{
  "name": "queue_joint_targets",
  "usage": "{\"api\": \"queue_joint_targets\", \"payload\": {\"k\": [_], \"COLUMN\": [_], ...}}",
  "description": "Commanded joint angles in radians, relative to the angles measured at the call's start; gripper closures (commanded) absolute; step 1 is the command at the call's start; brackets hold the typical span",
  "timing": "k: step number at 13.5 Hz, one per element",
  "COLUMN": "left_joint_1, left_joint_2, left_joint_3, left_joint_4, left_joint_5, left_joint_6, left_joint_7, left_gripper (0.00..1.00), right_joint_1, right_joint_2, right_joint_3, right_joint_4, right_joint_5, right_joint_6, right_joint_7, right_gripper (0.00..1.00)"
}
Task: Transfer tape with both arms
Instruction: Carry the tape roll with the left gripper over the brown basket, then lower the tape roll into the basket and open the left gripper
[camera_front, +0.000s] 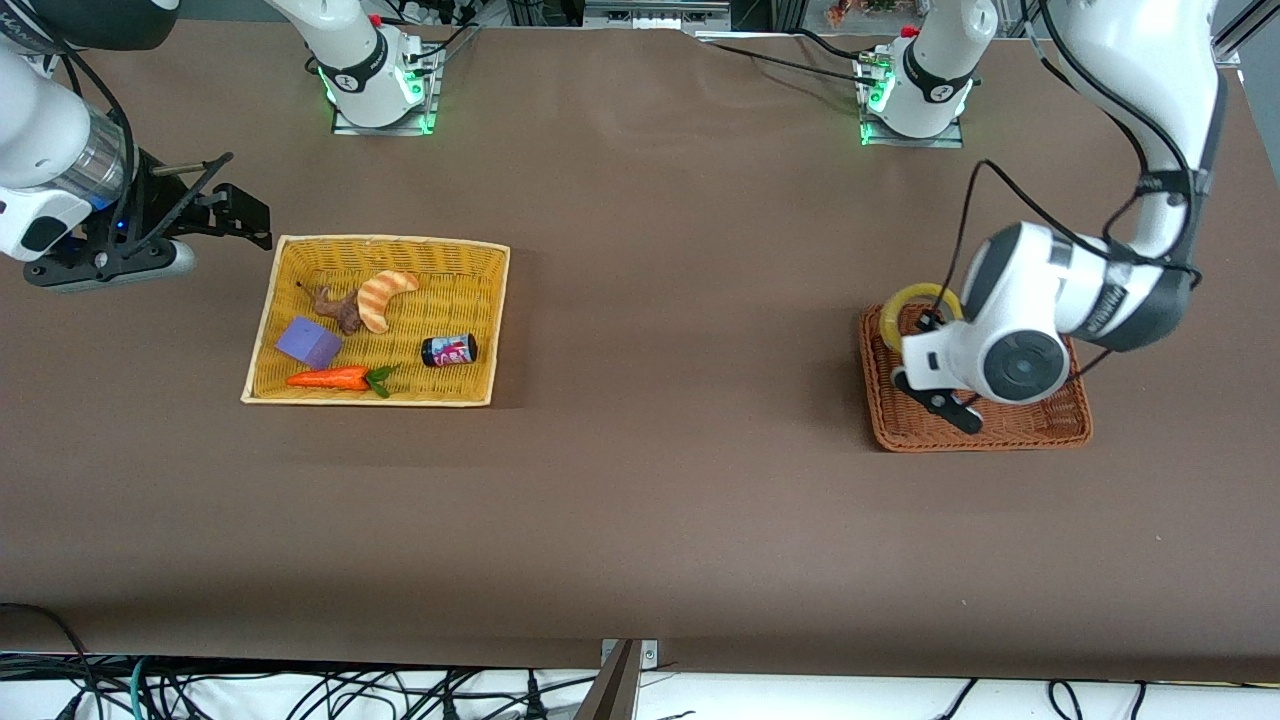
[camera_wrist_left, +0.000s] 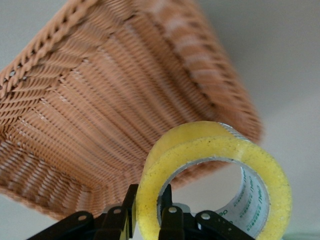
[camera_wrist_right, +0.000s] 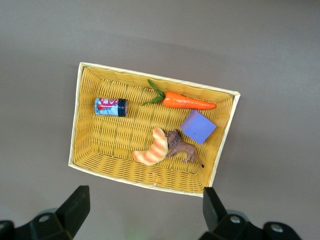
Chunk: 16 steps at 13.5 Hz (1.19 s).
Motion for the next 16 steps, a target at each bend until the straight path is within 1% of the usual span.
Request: {"api": "queue_joint_targets", "payload": {"k": [1, 3, 4, 5, 7, 8, 9, 10, 13, 14, 16], "left_joint_1": [0.025, 0.051, 0.053, 0.053, 0.067, 0.068, 0.064, 0.068, 0.056, 0.056, 0.056], "left_joint_2": [0.061, 0.083, 0.086, 0.100, 0.121, 0.123, 0.118, 0.109, 0.054, 0.036, -0.041], "left_joint_3": [-0.018, -0.016, -0.016, -0.016, -0.016, -0.016, -0.016, -0.021, -0.038, -0.067, -0.102], "left_joint_4": [-0.010, 0.002, 0.005, 0.005, 0.007, 0.007, 0.007, 0.007, 0.010, 0.012, 0.018], "left_joint_5": [0.041, 0.041, 0.041, 0.036, 0.041, 0.041, 0.041, 0.041, 0.030, 0.029, 0.027], "left_joint_6": [0.055, 0.056, 0.058, 0.071, 0.117, 0.118, 0.112, 0.102, 0.041, 0.029, -0.003], "left_joint_7": [-0.017, -0.031, -0.032, -0.038, -0.043, -0.045, -0.048, -0.036, -0.045, -0.051, -0.063], "left_gripper": [0.90, 0.90, 0.88, 0.82, 0.81, 0.65, 0.22, 0.00, 0.00, 0.00, 0.00], "right_joint_1": [-0.013, -0.013, -0.013, -0.013, -0.012, -0.012, -0.012, -0.013, -0.020, -0.020, -0.020], "right_joint_2": [-0.015, -0.016, -0.015, -0.013, -0.012, -0.012, -0.012, -0.012, -0.012, -0.005, -0.002], "right_joint_3": [0.006, 0.005, 0.005, 0.006, 0.008, 0.009, 0.009, 0.008, 0.006, 0.006, 0.006], "right_joint_4": [-0.019, -0.021, -0.021, -0.019, -0.019, -0.018, -0.013, -0.014, -0.013, -0.011, -0.010], "right_joint_5": [-0.009, -0.013, -0.013, -0.016, -0.018, -0.018, -0.018, -0.018, -0.018, -0.018, -0.012], "right_joint_6": [0.018, 0.016, 0.016, 0.021, 0.027, 0.031, 0.030, 0.028, 0.031, 0.030, 0.030], "right_joint_7": [-0.009, -0.010, -0.004, -0.001, 0.008, 0.008, 0.008, 0.008, 0.008, 0.010, 0.008], "right_gripper": [0.00, 0.00, 0.00, 0.00, 0.00, 0.00, 0.00, 0.00, 0.00, 0.00, 0.00]}}
